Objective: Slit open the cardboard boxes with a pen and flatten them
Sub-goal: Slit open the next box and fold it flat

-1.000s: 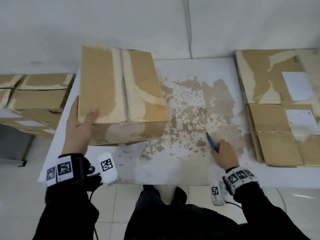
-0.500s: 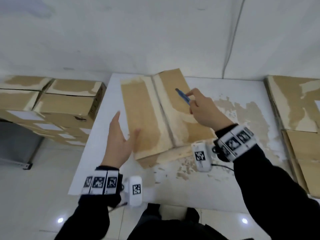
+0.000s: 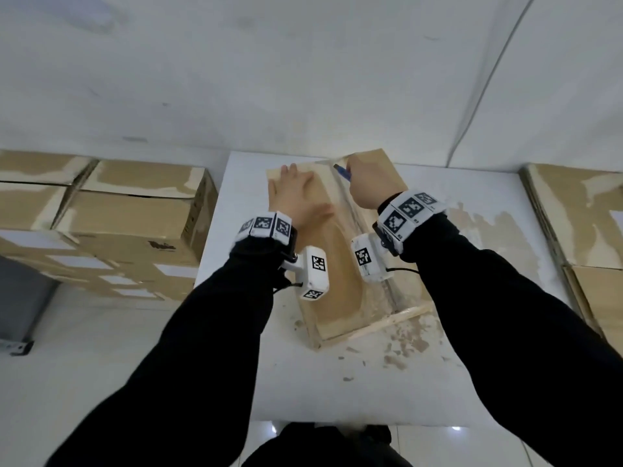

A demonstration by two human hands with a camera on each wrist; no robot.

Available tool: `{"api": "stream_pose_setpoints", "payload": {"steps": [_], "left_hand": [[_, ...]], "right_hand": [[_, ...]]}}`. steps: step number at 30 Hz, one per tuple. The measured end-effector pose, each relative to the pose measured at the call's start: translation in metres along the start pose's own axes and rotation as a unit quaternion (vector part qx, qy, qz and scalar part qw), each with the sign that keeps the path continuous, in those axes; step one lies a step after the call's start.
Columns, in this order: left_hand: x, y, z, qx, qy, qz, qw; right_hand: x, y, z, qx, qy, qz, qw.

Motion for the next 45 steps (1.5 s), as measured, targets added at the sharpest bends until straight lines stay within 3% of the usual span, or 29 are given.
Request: {"api": "stream_pose_setpoints", "payload": {"steps": [4, 7, 19, 32, 45], "left_hand": [[-0.005, -0.003, 0.006, 0.004, -0.027, 0.012, 1.0], [-0.006, -0.004, 0.007, 0.008, -0.015, 0.017, 1.0], [-0.007, -0.005, 0.008, 0.018, -0.016, 0.012, 1.0], [-0.006, -0.003, 0.008, 0.021, -0.01, 0.023, 0.999], [-0.007, -0.005, 0.008, 0.024, -0.026, 0.009, 0.999]], "right_hand": [[-0.01, -0.009, -0.004, 0.006, 0.072, -0.003, 0.997], [-0.015, -0.012, -0.003, -0.042, 0.064, 0.007, 0.997], [-0.021, -0.019, -0.007, -0.055, 0.06, 0.021, 0.997], [-0.014, -0.008, -0.004, -0.003, 0.077, 0.006, 0.997], [-0.021, -0.018, -0.008, -0.069, 0.054, 0.041, 0.995]]}}
Point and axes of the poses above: each hand's wrist, its own y-axis away from the middle knuckle, its own z-axis out of the palm, x = y × z, the point moved 9 cm from there along -y, towards the middle knuckle, and after that the axes turned 10 degrees about -x, right-handed, at the moved point
